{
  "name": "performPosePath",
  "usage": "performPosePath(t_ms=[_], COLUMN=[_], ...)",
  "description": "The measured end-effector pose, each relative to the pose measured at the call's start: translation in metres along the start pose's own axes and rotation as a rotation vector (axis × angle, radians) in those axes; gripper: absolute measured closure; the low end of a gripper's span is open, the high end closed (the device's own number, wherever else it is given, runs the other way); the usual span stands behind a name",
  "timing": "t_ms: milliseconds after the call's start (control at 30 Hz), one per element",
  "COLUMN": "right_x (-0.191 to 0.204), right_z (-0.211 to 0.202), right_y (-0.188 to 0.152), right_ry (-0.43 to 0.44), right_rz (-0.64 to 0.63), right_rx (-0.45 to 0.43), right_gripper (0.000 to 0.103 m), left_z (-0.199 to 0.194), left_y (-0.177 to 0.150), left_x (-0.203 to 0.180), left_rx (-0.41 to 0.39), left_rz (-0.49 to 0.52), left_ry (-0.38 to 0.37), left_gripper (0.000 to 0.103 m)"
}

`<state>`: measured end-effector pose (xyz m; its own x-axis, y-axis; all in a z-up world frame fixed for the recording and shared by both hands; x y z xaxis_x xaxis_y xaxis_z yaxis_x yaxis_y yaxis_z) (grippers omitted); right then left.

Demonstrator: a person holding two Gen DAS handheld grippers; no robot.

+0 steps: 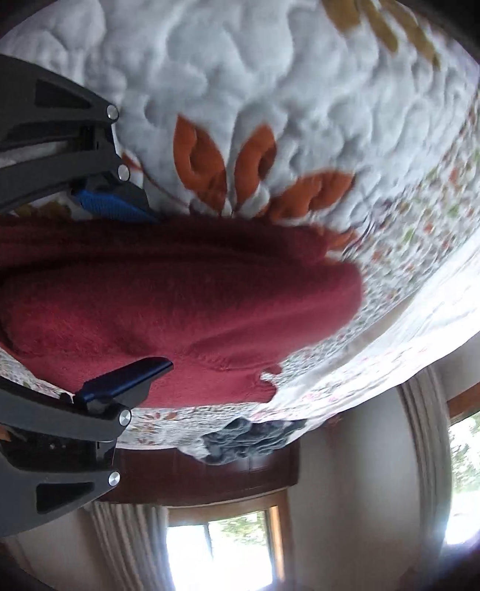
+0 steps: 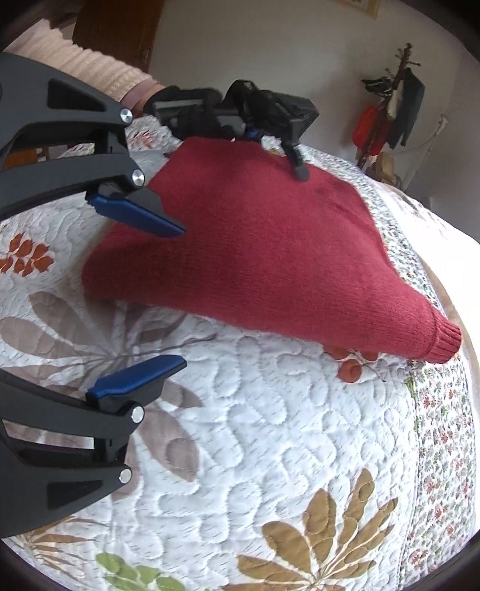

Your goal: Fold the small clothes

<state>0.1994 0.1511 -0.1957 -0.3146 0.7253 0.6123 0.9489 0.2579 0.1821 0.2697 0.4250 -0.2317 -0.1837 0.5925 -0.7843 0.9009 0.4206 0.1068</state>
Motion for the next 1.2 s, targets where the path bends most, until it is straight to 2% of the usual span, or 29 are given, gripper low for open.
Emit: performPosePath(t_ms=[133, 167, 300, 400, 467, 500, 567, 667, 833, 1067, 1200], right_x=[-0.001, -0.001, -0.002, 0.000, 0.002, 0.002, 0.004, 0.011, 0.018, 0.007, -0.005], right_z=[0.006, 0.011, 0.031, 0.045, 0.047, 0.048, 0.043, 0.029, -0.015, -0.106, -0.146], right_y=[0.018, 0.023, 0.038, 0.050, 0.056, 0.058, 0.061, 0.062, 0.053, 0.011, -0.017], right_ry=[0.066, 0.095, 0.158, 0.185, 0.192, 0.189, 0.180, 0.181, 0.146, 0.129, 0.122], right_rz=[0.047, 0.062, 0.117, 0.141, 0.146, 0.147, 0.127, 0.093, 0.026, -0.037, -0.055], right_rx=[-0.014, -0.008, 0.016, 0.019, 0.027, 0.030, 0.027, -0.002, -0.035, -0.097, -0.113], right_gripper=[0.029, 0.025, 0.024, 0.024, 0.035, 0.038, 0.051, 0.057, 0.058, 0.058, 0.058], left_z=[0.022, 0.027, 0.037, 0.038, 0.037, 0.037, 0.036, 0.034, 0.038, 0.058, 0.071], left_y=[-0.008, -0.010, -0.013, -0.017, -0.019, -0.020, -0.023, -0.030, -0.058, -0.122, -0.159], left_x=[-0.017, -0.018, -0.024, -0.025, -0.027, -0.029, -0.035, -0.047, -0.084, -0.160, -0.191], left_rx=[0.095, 0.108, 0.111, 0.101, 0.090, 0.078, 0.057, 0.032, 0.019, 0.004, -0.005], left_rz=[0.026, 0.031, 0.071, 0.067, 0.067, 0.072, 0.076, 0.079, 0.101, 0.162, 0.216], left_ry=[-0.066, -0.058, -0.006, 0.016, 0.018, 0.020, 0.005, -0.028, -0.071, -0.150, -0.132], left_gripper=[0.031, 0.031, 0.033, 0.044, 0.051, 0.052, 0.055, 0.057, 0.058, 0.058, 0.058])
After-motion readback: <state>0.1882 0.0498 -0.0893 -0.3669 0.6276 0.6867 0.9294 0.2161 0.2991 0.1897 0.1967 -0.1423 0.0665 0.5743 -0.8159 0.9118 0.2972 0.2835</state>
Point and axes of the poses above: each gripper's, at about its wrist camera, not at the fingertips, and z roughly the way its jaws point, x to its left, y to its top, the point moved 9 cm from there along z, roughly the way its jaws point
